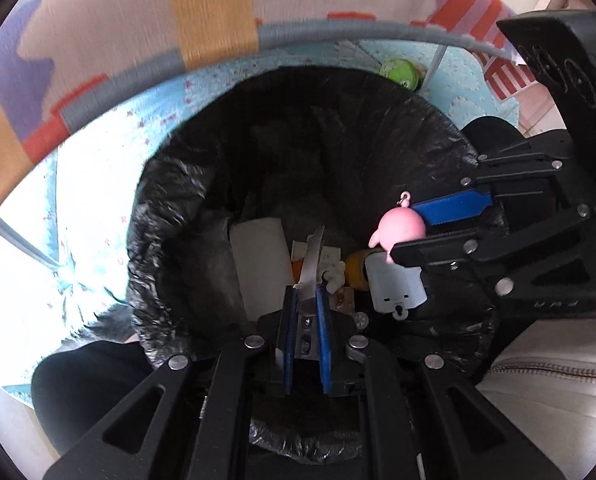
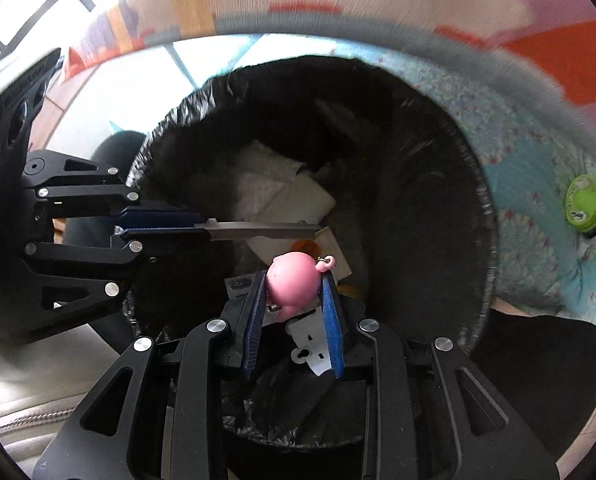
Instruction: Collect trash
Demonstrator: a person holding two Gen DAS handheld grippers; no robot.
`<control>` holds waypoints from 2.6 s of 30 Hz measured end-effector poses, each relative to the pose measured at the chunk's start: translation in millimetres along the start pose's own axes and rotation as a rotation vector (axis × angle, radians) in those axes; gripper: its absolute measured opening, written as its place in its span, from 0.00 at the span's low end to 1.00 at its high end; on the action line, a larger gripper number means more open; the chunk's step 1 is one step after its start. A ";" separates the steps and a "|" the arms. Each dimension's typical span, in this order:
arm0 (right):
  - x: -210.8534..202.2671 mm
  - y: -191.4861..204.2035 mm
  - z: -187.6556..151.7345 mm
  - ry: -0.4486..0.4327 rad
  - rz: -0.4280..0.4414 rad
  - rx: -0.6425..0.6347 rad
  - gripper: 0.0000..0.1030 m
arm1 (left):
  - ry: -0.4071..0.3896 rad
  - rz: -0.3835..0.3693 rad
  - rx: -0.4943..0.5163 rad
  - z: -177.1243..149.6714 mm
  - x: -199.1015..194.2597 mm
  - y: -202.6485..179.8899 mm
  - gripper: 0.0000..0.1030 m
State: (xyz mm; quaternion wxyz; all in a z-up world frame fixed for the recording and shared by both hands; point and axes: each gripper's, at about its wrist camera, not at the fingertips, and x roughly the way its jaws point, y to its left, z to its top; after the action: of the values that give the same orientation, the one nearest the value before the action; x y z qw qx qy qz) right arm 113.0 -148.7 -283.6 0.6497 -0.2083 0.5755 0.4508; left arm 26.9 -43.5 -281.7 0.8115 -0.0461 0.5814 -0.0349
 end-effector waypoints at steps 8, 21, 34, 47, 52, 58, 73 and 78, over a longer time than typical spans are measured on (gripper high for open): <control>22.4 1.7 2.8 0.052 0.012 -0.002 0.27 | 0.017 0.004 -0.008 -0.9 7.0 0.2 0.09; 5.8 1.5 7.1 0.010 0.023 0.008 0.40 | -0.029 -0.050 -0.007 1.0 -18.3 -5.2 0.11; -68.2 22.1 5.2 -0.097 0.020 -0.061 0.43 | -0.138 -0.070 0.000 5.4 -82.0 -10.1 0.11; -113.5 35.3 -4.9 -0.105 0.024 -0.098 0.60 | -0.219 -0.080 0.029 5.2 -139.4 -22.9 0.66; -129.2 39.2 -10.9 -0.093 0.019 -0.101 0.69 | -0.232 -0.123 0.014 1.6 -157.5 -24.3 0.80; -144.6 38.6 -13.0 -0.094 0.018 -0.085 0.73 | -0.237 -0.133 0.009 -1.6 -168.8 -28.5 0.86; -146.3 42.2 -13.4 -0.099 0.019 -0.096 0.73 | -0.243 -0.151 0.017 -0.1 -172.3 -35.2 0.90; -147.4 43.3 -13.3 -0.102 0.020 -0.103 0.73 | -0.222 -0.127 0.029 0.3 -167.5 -39.7 0.90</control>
State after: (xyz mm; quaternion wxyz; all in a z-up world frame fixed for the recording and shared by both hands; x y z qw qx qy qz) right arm 80.0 -188.3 -138.3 0.6619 -0.2123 0.5200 0.4963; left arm -26.8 -64.5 -119.6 0.8675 -0.0745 0.4836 -0.0893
